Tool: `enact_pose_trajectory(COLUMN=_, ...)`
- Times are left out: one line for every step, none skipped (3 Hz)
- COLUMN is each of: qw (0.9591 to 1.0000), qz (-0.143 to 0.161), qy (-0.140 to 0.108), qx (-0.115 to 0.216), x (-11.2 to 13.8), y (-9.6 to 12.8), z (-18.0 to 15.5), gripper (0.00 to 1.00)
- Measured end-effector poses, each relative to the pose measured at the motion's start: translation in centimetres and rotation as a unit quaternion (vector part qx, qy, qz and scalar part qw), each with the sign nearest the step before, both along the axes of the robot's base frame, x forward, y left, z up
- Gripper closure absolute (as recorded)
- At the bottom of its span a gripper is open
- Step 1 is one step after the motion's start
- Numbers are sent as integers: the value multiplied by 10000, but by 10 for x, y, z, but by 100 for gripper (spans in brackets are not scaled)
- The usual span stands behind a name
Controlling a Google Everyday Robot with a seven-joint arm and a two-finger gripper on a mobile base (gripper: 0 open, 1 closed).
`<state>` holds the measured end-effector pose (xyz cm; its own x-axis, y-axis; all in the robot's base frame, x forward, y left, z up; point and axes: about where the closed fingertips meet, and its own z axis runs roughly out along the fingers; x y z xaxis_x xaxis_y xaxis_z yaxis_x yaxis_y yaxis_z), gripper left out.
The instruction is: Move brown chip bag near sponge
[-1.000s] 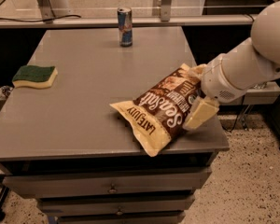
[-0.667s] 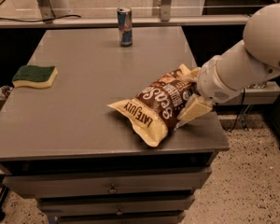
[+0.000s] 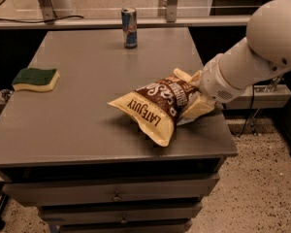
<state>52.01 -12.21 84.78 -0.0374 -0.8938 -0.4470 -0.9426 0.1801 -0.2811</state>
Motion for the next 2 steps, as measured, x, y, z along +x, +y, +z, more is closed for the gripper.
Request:
enact_pose_trajectory(qw=10000, qz=3, qy=0, qx=1, x=0, y=0, z=4, gripper=100)
enact_pose_trajectory(qw=10000, qz=3, qy=0, qx=1, x=0, y=0, z=5, gripper=100)
